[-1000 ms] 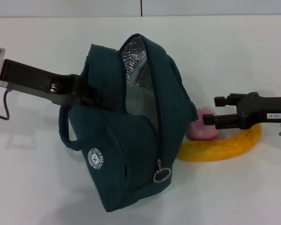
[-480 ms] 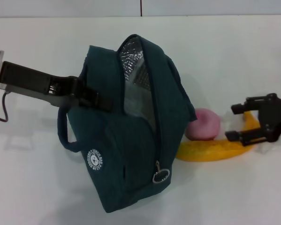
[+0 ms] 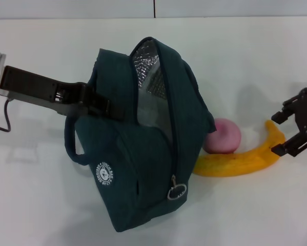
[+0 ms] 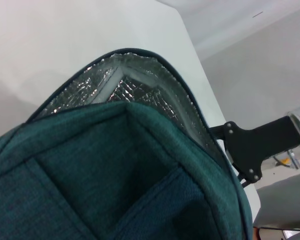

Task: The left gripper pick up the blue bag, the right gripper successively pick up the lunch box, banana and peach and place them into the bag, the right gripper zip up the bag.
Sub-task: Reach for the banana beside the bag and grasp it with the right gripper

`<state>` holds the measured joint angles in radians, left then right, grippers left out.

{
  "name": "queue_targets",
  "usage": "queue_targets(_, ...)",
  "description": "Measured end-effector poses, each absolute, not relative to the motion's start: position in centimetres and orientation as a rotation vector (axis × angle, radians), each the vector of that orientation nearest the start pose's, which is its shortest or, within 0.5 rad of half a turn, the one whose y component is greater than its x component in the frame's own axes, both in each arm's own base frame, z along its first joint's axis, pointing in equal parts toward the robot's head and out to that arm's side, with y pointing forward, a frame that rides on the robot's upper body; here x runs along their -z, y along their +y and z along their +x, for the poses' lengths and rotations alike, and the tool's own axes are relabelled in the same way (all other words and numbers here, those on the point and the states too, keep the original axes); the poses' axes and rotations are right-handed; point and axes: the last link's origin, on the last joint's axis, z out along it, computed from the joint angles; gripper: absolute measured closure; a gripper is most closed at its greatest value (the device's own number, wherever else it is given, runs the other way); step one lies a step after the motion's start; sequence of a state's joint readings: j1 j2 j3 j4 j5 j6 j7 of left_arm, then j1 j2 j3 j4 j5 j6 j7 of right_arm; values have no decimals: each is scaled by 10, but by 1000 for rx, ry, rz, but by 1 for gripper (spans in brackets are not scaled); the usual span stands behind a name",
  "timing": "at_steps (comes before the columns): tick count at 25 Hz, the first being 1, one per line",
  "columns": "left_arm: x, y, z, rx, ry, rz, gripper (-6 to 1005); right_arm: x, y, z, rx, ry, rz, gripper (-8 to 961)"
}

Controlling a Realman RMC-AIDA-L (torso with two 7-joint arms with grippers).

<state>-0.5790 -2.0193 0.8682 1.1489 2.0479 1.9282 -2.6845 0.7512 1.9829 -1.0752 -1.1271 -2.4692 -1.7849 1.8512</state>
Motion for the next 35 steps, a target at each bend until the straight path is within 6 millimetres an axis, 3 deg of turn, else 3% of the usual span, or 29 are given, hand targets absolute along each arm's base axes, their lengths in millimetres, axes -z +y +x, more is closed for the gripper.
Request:
queue_targets(6, -64, 326, -185, 365, -1779, -2702, 960, -28, 374, 154, 684, 172, -3030, 139)
queue_targets(11, -63, 326, -184, 367, -1779, -2705, 960, -19, 372, 146, 736, 117, -3042, 139)
queue_targets(28, -61, 326, -184, 376, -1799, -2707, 960, 19, 367, 162, 858, 91, -3054, 138)
queue_targets(35, -59, 325, -184, 389, -1817, -2709, 959, 25, 367, 165, 867, 94, -3065, 138)
